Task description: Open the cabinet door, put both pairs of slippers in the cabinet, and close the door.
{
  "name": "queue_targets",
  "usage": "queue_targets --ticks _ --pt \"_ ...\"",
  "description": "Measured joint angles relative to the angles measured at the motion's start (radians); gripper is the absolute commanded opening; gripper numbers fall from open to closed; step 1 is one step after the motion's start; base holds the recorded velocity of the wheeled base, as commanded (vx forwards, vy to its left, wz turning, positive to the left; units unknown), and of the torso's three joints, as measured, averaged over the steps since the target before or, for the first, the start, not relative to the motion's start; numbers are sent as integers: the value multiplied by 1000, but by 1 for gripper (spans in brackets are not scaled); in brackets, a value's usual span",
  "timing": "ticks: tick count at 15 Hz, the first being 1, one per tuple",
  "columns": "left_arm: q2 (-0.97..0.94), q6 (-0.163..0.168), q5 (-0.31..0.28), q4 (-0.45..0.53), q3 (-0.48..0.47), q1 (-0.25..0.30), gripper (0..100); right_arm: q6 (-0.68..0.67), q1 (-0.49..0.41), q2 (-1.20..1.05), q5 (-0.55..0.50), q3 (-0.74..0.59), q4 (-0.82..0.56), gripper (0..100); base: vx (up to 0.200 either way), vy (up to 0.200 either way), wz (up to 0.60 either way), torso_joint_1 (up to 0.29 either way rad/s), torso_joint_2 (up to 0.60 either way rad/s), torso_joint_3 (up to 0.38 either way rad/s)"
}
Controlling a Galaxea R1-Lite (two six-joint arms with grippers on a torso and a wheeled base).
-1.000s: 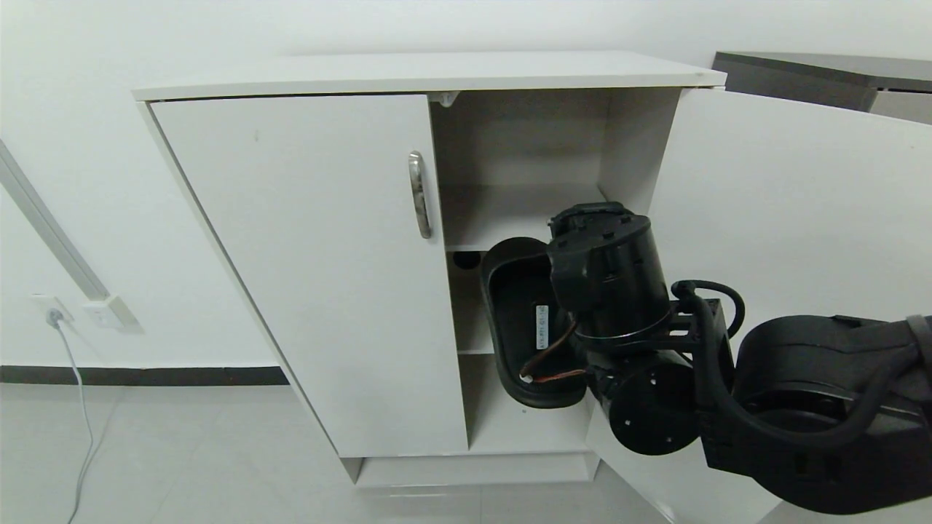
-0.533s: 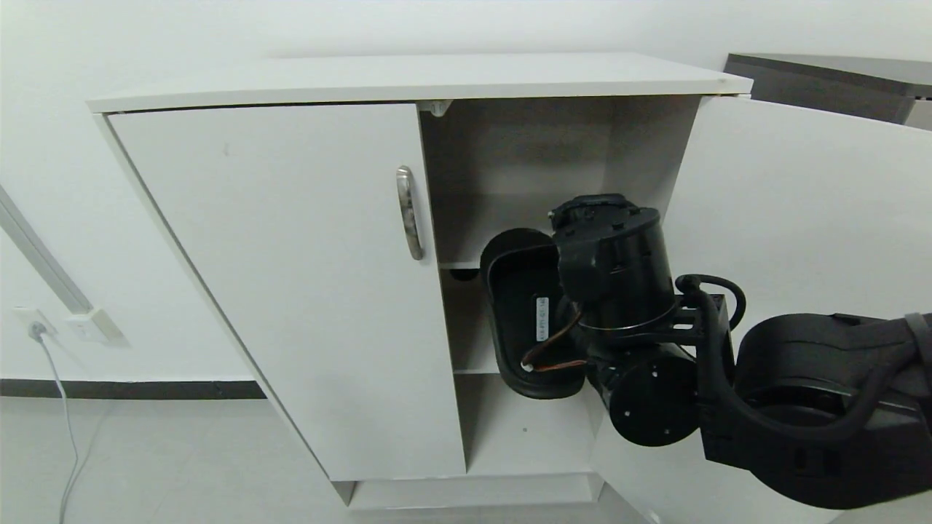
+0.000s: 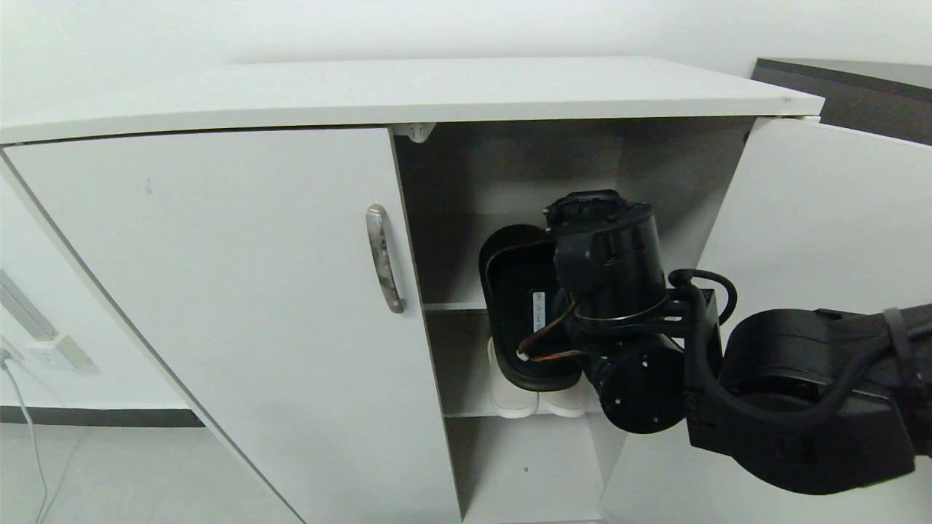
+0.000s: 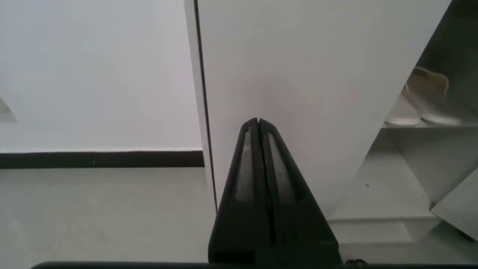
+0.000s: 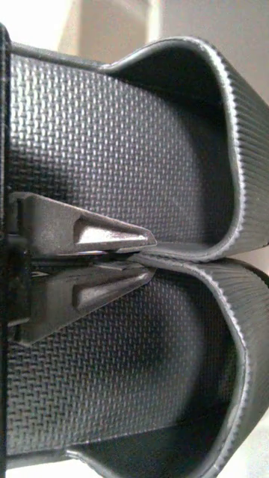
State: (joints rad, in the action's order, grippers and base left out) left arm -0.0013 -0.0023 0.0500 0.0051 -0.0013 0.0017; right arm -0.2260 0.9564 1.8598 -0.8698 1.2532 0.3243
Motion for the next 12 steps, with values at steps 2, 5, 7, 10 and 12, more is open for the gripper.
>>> queue_targets --ticks 2,5,7,10,12 --pt "0 -1 1 0 0 0 0 14 -20 28 5 32 5 0 0 0 0 0 0 0" --pt "0 -2 2 0 0 0 0 35 -57 89 35 124 -2 0 0 0 0 0 0 0" --pt "0 -3 2 0 0 0 0 54 -96 139 56 193 -7 0 0 0 0 0 0 0" --pt "0 -3 2 0 0 -1 0 56 -136 189 101 292 -68 0 0 0 0 0 0 0" --pt "0 -6 3 0 0 0 0 56 -157 208 126 357 -94 0 0 0 0 0 0 0"
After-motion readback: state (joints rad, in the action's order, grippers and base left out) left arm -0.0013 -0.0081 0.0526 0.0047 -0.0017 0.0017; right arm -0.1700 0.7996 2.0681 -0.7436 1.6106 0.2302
